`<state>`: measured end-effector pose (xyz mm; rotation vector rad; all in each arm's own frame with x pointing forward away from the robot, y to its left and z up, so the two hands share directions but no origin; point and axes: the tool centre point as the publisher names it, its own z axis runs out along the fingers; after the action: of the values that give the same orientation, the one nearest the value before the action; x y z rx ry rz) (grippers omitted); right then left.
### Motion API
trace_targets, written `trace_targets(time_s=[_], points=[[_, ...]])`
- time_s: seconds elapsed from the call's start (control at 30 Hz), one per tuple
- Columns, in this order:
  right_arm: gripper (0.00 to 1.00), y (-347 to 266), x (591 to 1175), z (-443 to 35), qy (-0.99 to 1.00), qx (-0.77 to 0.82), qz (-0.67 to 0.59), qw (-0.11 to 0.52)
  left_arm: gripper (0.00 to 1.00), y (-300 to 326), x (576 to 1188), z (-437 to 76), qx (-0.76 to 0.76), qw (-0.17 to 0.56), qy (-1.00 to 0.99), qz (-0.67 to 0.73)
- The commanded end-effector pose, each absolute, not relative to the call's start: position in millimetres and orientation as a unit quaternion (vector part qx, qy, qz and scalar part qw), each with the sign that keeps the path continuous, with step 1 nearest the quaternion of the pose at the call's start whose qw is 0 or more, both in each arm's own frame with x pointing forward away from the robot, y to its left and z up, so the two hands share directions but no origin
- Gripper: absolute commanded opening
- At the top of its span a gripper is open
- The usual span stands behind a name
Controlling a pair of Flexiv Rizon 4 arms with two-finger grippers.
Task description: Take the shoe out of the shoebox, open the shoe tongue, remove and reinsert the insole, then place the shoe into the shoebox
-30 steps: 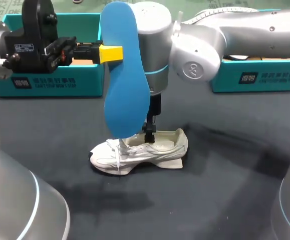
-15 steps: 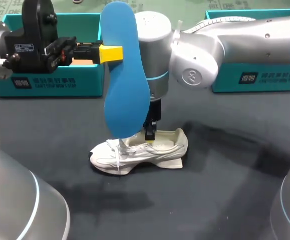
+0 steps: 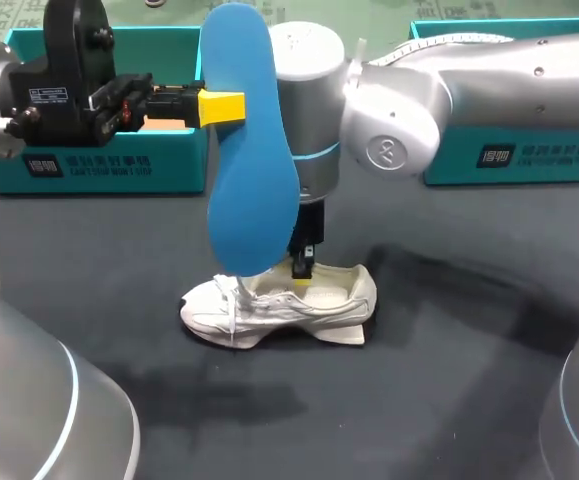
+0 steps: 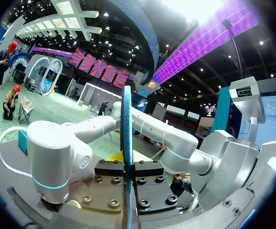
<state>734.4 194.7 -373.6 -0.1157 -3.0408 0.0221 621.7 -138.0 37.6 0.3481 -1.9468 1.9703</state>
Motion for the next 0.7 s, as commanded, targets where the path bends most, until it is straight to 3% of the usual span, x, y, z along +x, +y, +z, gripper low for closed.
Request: trace_targets(time_s=[0.03,0.7], points=[[0.00,186.2,729.7,-354.8,-0.997,-0.058,0.010,0.057,0.00,-138.9,622.7,37.6,0.122,0.175,-0.687,0.694],[0.00,166.4,693.3,-317.6,-0.942,-0.332,0.008,0.055,0.00,-138.9,622.7,37.6,0.122,0.175,-0.687,0.694]])
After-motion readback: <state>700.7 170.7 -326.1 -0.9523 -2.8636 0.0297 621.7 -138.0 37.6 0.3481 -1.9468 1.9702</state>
